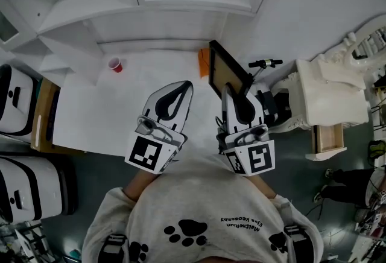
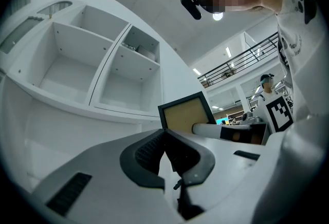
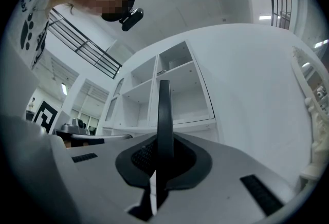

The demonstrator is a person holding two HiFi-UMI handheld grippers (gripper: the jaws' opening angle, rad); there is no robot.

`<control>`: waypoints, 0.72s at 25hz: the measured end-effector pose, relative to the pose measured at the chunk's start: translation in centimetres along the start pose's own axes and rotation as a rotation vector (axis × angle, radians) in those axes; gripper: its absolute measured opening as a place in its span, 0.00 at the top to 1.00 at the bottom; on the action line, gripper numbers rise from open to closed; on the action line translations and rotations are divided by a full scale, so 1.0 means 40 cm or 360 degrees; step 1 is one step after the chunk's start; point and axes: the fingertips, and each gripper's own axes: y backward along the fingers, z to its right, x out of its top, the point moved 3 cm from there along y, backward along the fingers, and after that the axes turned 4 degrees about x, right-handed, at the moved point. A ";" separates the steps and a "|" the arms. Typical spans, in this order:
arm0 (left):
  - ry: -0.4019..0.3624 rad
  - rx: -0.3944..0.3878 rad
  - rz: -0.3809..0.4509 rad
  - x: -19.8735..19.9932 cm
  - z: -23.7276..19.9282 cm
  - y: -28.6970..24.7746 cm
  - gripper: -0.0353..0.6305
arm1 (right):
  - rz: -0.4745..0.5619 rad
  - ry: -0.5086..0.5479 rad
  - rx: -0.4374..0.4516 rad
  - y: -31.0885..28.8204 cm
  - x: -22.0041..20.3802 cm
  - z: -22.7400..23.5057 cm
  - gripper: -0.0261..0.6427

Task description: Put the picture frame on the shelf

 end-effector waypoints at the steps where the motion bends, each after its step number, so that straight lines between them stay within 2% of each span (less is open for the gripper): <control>1: -0.0003 -0.0012 -0.0001 0.003 -0.004 -0.005 0.92 | 0.0004 0.0003 -0.0008 -0.004 0.003 0.001 0.90; 9: 0.0052 -0.0149 0.0053 0.039 -0.028 -0.042 0.92 | 0.0020 0.0079 -0.0077 -0.049 0.021 0.008 0.90; 13: 0.0094 -0.0164 0.0085 0.054 -0.049 -0.063 0.92 | 0.0033 0.0149 -0.0082 -0.083 0.037 0.021 0.90; 18: 0.0060 -0.0181 0.0121 0.075 -0.074 -0.089 0.92 | 0.0080 0.0218 -0.0054 -0.122 0.070 0.028 0.90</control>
